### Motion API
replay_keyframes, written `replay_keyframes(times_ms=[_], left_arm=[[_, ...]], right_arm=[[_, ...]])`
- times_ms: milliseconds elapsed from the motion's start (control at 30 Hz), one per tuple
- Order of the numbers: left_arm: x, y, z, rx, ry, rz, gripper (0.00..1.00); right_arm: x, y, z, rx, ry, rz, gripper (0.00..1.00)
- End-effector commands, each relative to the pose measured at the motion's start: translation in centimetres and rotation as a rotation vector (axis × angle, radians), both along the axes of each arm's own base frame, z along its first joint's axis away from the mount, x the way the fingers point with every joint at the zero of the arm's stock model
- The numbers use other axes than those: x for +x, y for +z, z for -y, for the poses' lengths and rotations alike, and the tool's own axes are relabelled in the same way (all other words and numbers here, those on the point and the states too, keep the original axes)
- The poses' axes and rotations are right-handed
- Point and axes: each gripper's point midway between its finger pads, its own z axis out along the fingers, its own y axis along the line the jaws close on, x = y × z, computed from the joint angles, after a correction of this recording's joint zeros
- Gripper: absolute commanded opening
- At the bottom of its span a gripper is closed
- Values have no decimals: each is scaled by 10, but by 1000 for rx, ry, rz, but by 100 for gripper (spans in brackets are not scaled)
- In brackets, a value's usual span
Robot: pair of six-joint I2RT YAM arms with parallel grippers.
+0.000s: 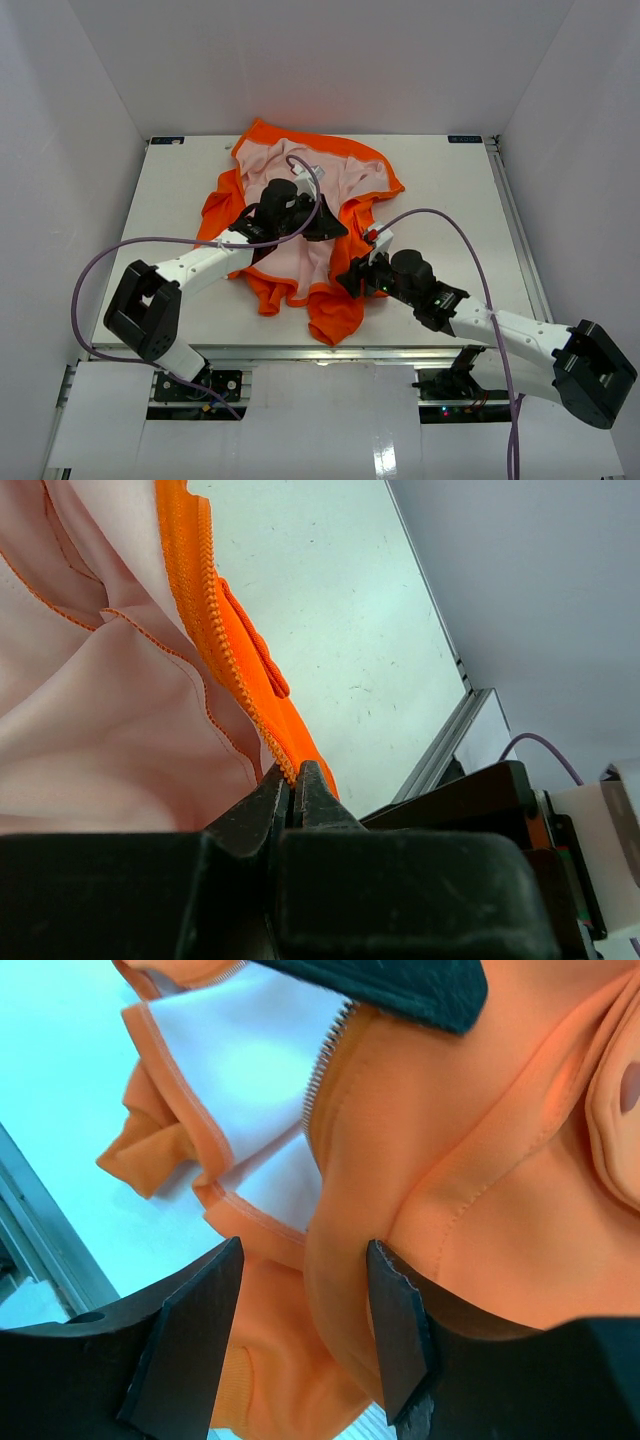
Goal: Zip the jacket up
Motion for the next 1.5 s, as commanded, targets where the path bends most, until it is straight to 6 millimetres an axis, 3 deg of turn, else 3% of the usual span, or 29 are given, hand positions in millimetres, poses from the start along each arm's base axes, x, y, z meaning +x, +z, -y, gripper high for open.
replay_keyframes(times_ms=[0, 333, 667, 733, 900, 1233, 1300, 1367, 1467], left_arm=[[-7, 42, -4, -71, -8, 61, 0], [-28, 60, -4, -152, -93, 123, 0], [-34, 60, 2, -204, -146, 101, 0], [-34, 60, 3, -208, -144, 96, 0], [-36, 63, 4, -234, -160, 87, 0], [-29, 60, 0, -220, -128, 79, 0], [-25, 58, -2, -213, -110, 79, 0], [-22, 56, -3, -209, -95, 74, 0], [-19, 53, -3, -211, -84, 60, 0]], right_arm=[[17, 22, 1, 55, -94, 75, 61], [40, 18, -3, 7, -161, 90, 62], [34, 42, -18, 93, -37, 152, 45], [35, 45, -18, 114, -31, 156, 38], [37, 47, -15, 120, -40, 162, 9], [40, 52, 9, 125, -119, 189, 8], [39, 49, 15, 124, -151, 170, 23], [36, 49, 18, 126, -152, 159, 52], [37, 45, 22, 117, -183, 119, 66]])
